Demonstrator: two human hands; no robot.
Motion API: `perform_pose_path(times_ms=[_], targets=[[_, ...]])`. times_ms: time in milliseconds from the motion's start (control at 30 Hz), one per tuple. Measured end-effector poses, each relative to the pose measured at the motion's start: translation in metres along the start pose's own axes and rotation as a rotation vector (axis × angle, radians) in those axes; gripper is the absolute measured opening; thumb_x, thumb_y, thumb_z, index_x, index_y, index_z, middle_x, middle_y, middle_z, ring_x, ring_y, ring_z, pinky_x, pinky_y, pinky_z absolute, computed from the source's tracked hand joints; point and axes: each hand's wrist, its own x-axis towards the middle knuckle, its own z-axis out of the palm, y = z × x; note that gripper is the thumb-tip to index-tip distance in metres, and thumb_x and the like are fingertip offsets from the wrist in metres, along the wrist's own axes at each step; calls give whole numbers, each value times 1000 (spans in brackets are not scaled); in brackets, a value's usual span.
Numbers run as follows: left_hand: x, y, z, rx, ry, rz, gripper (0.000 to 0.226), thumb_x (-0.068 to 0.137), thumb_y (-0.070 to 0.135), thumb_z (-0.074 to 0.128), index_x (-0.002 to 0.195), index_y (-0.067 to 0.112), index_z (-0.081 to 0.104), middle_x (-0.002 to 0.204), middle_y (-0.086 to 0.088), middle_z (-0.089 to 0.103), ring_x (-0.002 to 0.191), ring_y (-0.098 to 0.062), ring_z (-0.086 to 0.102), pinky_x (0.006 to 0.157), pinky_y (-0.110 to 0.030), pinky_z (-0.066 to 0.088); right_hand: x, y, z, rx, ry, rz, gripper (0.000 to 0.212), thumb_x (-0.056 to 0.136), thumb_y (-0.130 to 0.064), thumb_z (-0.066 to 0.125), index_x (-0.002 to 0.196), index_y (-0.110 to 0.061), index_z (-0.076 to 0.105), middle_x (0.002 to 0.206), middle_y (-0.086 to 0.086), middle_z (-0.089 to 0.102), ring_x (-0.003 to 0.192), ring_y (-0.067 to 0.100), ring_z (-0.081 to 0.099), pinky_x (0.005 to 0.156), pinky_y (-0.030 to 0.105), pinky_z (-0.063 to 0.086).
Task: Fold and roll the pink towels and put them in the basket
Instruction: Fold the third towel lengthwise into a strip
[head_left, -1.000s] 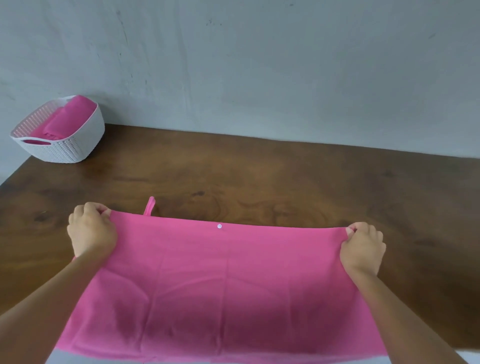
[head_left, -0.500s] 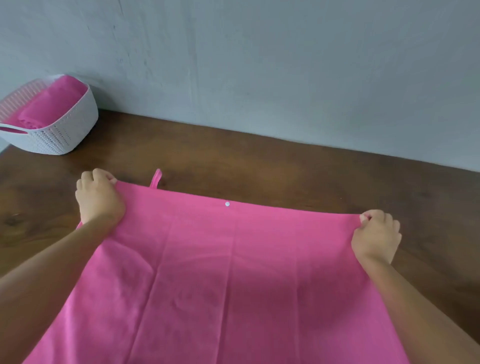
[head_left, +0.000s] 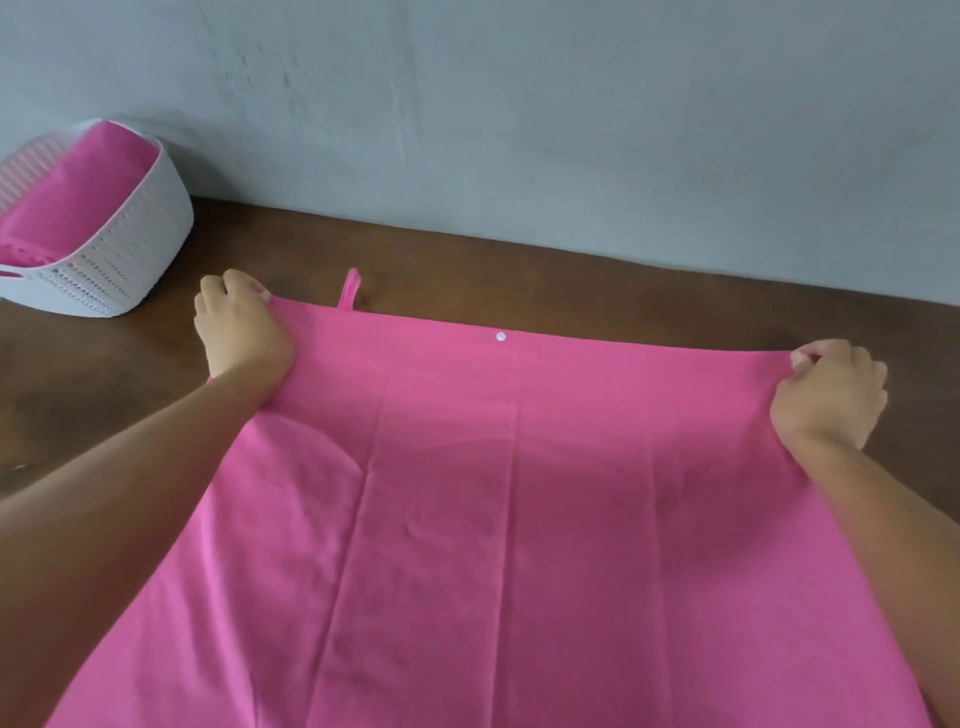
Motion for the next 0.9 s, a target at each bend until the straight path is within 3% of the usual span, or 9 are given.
perform_pose_path(times_ms=[467,900], targets=[[72,38,39,-2,-16,45,22,96,7,44,114,1,56,129,-28,46,119,-46,44,106,-49,33,60,-26,26,-3,12,10,19,93,-9,50,108,-9,62,117,20,58,115,41,47,92,51,39],[124,57,72,18,25,42,28,93,4,51,114,-14,51,128,-37,47,117,-53,47,104,-54,36,102,-42,47,-39,33,23,22,96,-13,54,114,-3,60,122,24,56,119,43,46,95,52,39]])
